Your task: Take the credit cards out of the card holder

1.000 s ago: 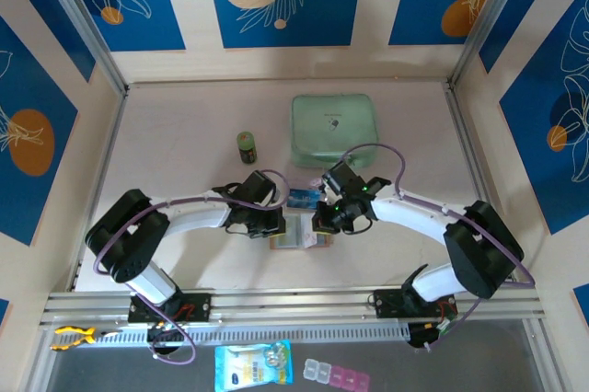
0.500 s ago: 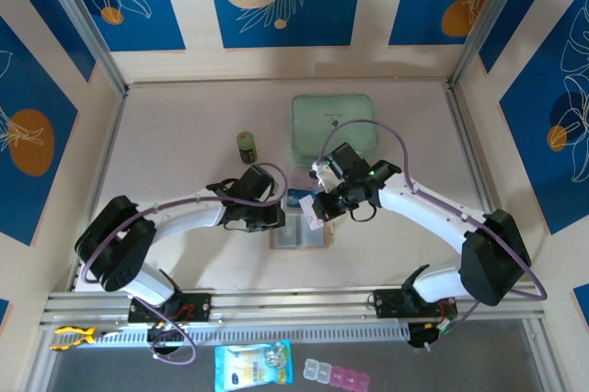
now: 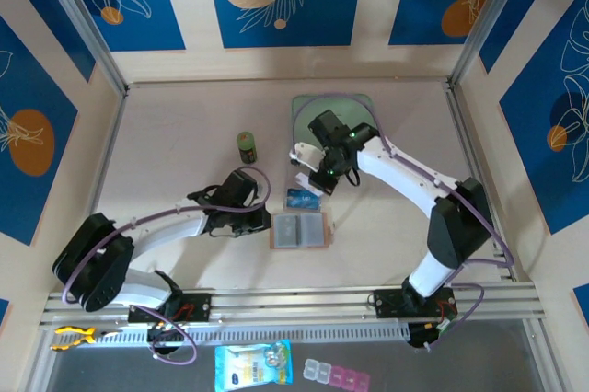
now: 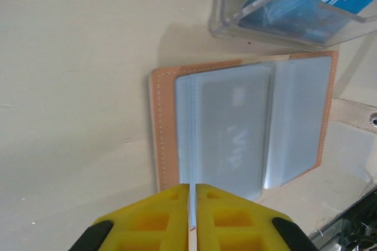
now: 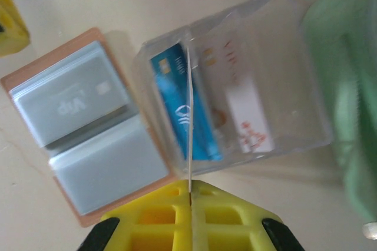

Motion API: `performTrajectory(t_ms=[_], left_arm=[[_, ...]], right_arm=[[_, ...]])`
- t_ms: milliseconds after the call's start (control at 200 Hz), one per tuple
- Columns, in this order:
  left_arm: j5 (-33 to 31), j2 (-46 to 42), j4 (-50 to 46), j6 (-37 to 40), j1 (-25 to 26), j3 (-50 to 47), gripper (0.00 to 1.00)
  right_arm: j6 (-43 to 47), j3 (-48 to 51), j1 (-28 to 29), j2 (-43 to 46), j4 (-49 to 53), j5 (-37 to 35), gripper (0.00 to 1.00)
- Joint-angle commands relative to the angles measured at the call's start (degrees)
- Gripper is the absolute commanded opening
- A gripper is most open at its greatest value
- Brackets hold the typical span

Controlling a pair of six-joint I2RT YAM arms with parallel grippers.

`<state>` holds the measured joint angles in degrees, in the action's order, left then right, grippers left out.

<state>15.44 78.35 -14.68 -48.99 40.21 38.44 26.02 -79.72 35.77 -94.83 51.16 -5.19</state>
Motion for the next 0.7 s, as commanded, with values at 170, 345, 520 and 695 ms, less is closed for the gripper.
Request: performTrajectory(t_ms=[170,345,520,695], left_arm=[[-0.52,-2.56,-1.54,0.24,-1.71,-1.52,0.1],[-0.41,-3.06,-1.63,0.17,-2.35,-2.02,0.11],[-0.1,-3.36,-1.39,-0.14,-2.54,-2.66,0.1],[-0.06,-3.56,-1.23,-0.31,-2.59,-2.98,0.11]], right_arm=[[11.5,-12.64,-2.94,-9.03,8.11,2.27,0.0],[14.69,-15.0,-3.17,-12.94,10.04,0.66,0.0],[15.38,-15.67,-3.43,-14.84,10.12,1.35,0.0],[15.51,-14.78,-3.44,-16.23,9.23,2.16,0.0]])
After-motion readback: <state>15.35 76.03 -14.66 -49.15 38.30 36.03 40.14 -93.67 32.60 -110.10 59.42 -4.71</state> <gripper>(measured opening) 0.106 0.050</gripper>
